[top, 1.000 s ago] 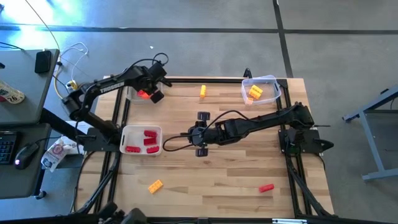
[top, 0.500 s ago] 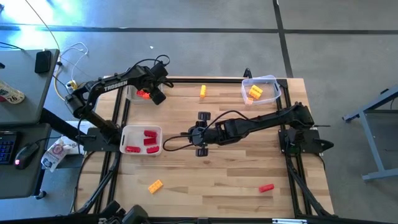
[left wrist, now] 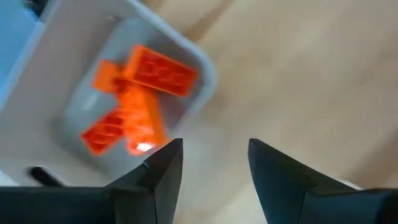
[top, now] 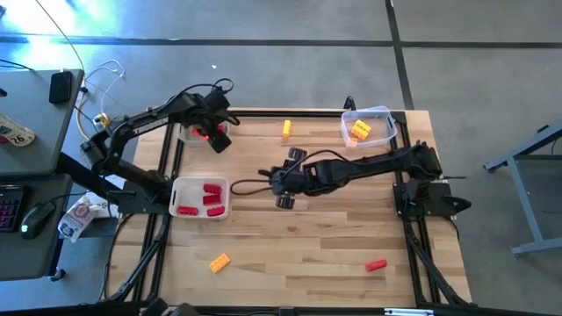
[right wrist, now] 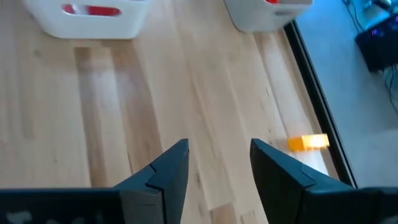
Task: Sort & place blocks by color
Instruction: Put the yellow game piece into the transparent bin
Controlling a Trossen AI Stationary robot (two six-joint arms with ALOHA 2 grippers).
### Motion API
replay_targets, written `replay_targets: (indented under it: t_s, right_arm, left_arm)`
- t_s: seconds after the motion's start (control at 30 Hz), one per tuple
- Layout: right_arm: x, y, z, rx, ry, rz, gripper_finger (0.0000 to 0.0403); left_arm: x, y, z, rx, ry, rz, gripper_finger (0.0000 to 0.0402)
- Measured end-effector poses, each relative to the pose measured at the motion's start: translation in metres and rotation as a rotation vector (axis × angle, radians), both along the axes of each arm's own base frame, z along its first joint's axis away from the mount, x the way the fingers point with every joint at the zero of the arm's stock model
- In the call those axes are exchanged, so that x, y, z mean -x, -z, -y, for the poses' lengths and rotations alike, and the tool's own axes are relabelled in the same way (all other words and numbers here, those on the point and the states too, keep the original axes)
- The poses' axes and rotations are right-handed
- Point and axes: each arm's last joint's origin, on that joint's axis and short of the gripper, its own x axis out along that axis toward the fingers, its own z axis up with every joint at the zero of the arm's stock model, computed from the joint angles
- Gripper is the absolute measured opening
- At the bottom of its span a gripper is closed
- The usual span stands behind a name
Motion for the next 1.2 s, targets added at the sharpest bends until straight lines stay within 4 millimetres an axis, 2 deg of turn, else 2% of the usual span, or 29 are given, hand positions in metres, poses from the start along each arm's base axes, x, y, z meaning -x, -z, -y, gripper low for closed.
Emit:
replay_targets:
  t_s: [0.23,0.4,0.67,0.87,1.2]
  right_arm:
    - [0.001,0.002,0.017,-0.018,0.063,-0.019,0.0158]
    - [0.002,0.002,0.024,-0.018,0.08,-0.028,0.0158]
    - [0.002,0.003,0.027,-0.023,0.083,-0.035,0.0158]
    - [0.002,0.003,0.027,-0.024,0.085,-0.036,0.0158]
    - [0.002,0.003,0.027,-0.033,0.079,-0.037,0.0158]
  left_arm:
    - [-0.004,-0.023,0.039,0.074,-0.006,0.154,0.0166]
    - [-0.01,-0.029,0.068,0.118,0.05,0.157,0.0166]
    - [-0.025,-0.031,0.111,0.334,0.117,0.204,0.0166]
    - [-0.033,-0.031,0.137,0.356,0.147,0.184,0.0172]
    - [-0.038,-0.03,0.173,0.335,0.081,0.139,0.0212]
